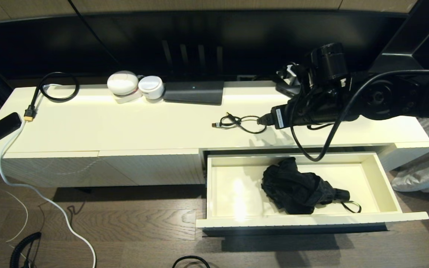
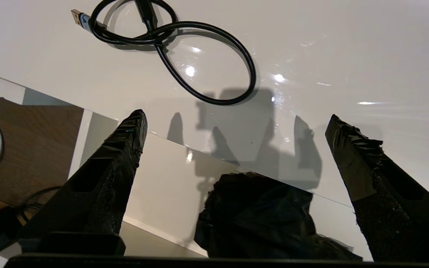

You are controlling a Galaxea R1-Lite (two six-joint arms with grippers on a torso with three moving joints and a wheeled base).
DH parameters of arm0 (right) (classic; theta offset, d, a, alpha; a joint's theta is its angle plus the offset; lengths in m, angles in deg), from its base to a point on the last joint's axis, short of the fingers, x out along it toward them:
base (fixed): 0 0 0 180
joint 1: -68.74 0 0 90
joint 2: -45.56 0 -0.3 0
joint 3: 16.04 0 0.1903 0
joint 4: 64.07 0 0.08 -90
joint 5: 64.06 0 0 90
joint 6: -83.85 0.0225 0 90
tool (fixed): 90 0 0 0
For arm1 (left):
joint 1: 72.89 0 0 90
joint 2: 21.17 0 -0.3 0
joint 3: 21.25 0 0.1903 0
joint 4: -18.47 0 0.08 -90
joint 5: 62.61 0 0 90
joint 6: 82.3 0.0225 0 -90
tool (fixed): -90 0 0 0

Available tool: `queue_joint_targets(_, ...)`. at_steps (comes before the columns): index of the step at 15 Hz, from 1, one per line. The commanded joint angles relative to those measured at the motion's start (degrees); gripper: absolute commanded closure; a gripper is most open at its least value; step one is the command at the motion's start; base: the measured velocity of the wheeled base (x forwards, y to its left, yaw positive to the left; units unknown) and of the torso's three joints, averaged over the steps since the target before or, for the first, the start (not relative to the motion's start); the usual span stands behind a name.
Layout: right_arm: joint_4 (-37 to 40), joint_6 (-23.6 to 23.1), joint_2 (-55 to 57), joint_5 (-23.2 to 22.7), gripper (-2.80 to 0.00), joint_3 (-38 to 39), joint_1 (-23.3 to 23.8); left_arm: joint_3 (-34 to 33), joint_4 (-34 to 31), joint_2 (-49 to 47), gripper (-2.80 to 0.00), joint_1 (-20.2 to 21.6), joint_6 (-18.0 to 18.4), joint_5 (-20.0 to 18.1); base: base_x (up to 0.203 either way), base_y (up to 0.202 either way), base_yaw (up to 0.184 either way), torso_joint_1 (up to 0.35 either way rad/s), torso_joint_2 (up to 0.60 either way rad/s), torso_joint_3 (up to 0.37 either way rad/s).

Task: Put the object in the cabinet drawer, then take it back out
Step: Put the data cable in the drawer

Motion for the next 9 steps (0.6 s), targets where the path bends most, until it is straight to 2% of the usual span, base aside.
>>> queue_joint_targets(1,0.1,2.4,3.7,0.0,-2.80,-2.8,-0.6,0.0,0.0,0.0,0.00,0.0,0.0,0.0,0.000,0.000,0.000,0.000,0.00,0.000)
queue_joint_targets(3,0.1,6.6,6.8,0.4,-2.80,-5.2,-1.0,0.0,0.0,0.0,0.00,0.1,0.0,0.0,0.000,0.000,0.000,0.000,0.00,0.000)
queue_joint_targets(4,0.1,7.3,7.8,0.6,-2.80,-5.5,-1.3,0.0,0.0,0.0,0.00,0.0,0.0,0.0,0.000,0.000,0.000,0.000,0.00,0.000)
queue_joint_targets(7,-1.1,7.6,10.5,1.4,-2.80,-5.9,-1.5,0.0,0.0,0.0,0.00,0.1,0.0,0.0,0.000,0.000,0.000,0.000,0.00,0.000)
queue_joint_targets(9,-3.5,7.6,12.3,3.7,-2.80,-6.0,-1.5,0.0,0.0,0.0,0.00,0.0,0.0,0.0,0.000,0.000,0.000,0.000,0.00,0.000)
